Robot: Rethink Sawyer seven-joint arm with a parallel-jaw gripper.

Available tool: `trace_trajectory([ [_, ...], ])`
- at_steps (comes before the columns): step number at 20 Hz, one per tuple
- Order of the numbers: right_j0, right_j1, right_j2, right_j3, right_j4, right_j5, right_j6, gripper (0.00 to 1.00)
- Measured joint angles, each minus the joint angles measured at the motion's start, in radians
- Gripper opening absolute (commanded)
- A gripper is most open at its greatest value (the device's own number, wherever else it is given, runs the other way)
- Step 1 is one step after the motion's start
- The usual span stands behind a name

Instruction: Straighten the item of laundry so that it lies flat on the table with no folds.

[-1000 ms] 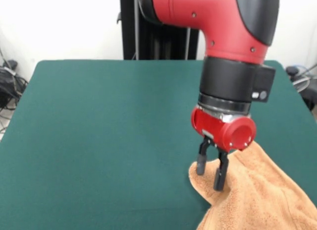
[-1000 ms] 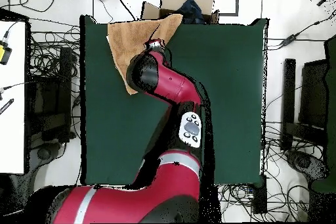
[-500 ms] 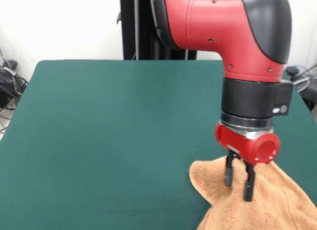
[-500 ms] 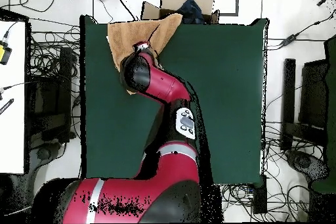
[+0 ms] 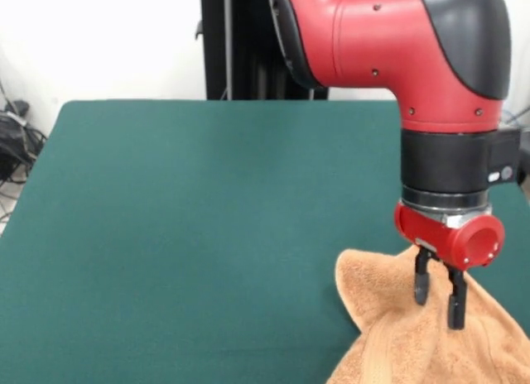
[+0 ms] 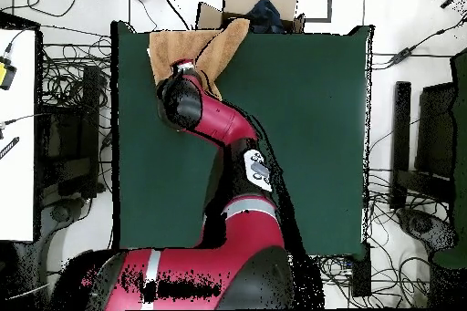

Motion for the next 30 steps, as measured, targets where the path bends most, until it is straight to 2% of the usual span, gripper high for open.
trace_trajectory([
  [14,-0.092,0.007,0.088,0.021,-0.018,-0.002,0.0,1.0],
  [24,-0.119,0.086,0.11,0.015,-0.082,-0.087,0.0,1.0],
  [25,-0.122,0.098,0.112,0.015,-0.097,-0.109,0.0,0.0],
  [30,-0.126,0.106,0.115,0.015,-0.126,-0.133,0.0,0.0],
])
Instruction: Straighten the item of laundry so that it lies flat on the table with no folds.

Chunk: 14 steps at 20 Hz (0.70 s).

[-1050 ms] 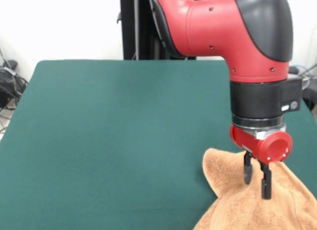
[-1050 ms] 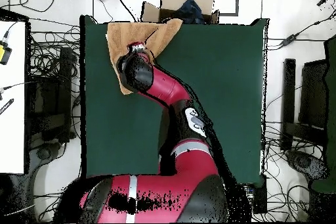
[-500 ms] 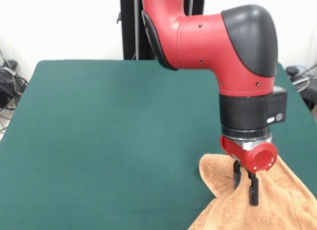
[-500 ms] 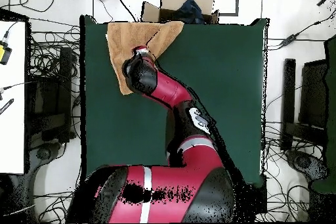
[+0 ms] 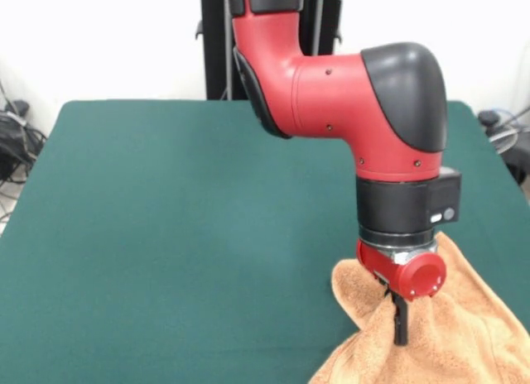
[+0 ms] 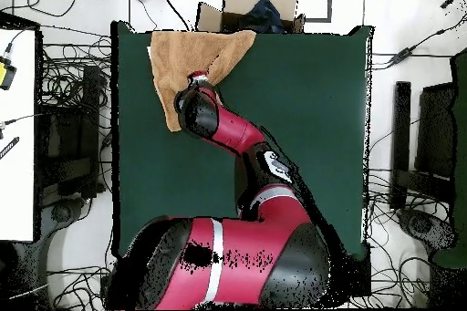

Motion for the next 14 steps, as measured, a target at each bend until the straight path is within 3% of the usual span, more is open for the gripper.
trace_trajectory([
  [14,-0.009,-0.018,0.003,0.026,-0.023,-0.001,0.0,0.0],
])
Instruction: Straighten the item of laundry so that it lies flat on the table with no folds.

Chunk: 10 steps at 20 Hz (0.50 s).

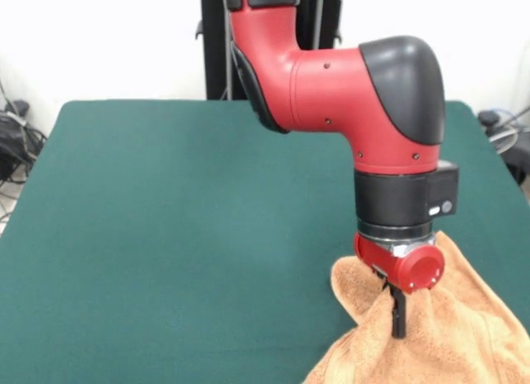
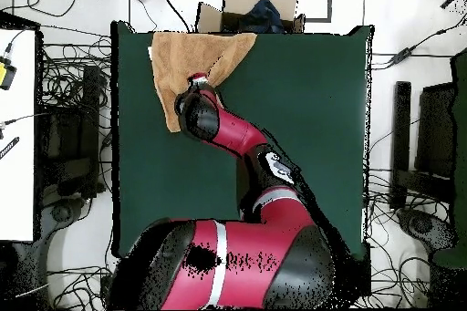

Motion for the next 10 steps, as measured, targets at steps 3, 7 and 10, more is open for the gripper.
trace_trajectory([
  [3,-0.005,-0.008,0.0,0.02,0.0,0.0,0.0,0.0],
  [7,-0.01,-0.018,-0.001,0.044,0.0,0.0,0.0,0.0],
  [10,-0.01,-0.028,-0.005,0.07,-0.001,0.0,0.0,0.0],
])
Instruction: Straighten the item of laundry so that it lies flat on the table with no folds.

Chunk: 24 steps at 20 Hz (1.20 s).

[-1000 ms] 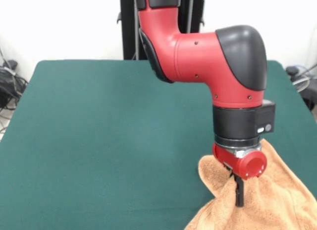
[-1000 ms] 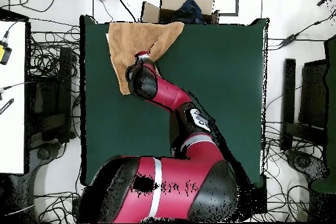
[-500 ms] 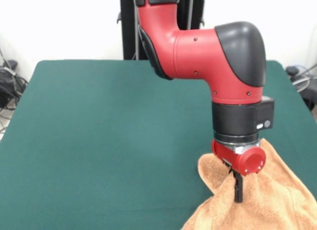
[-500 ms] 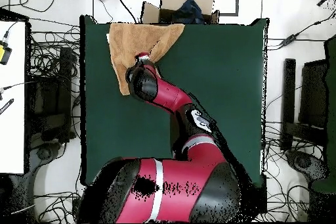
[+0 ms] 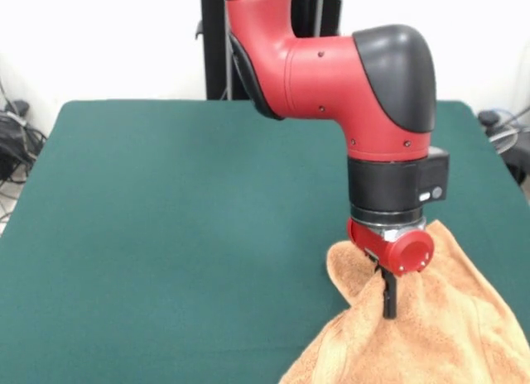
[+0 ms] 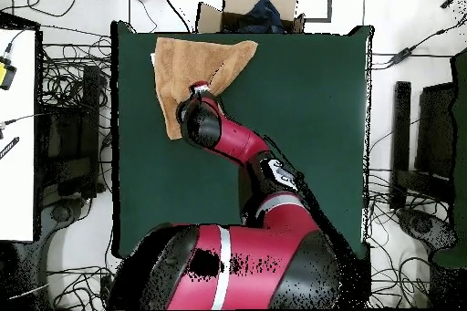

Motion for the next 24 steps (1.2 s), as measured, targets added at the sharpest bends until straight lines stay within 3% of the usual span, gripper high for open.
trace_trajectory([
  [24,-0.083,-0.062,0.0,0.169,-0.132,-0.035,0.0,0.0],
])
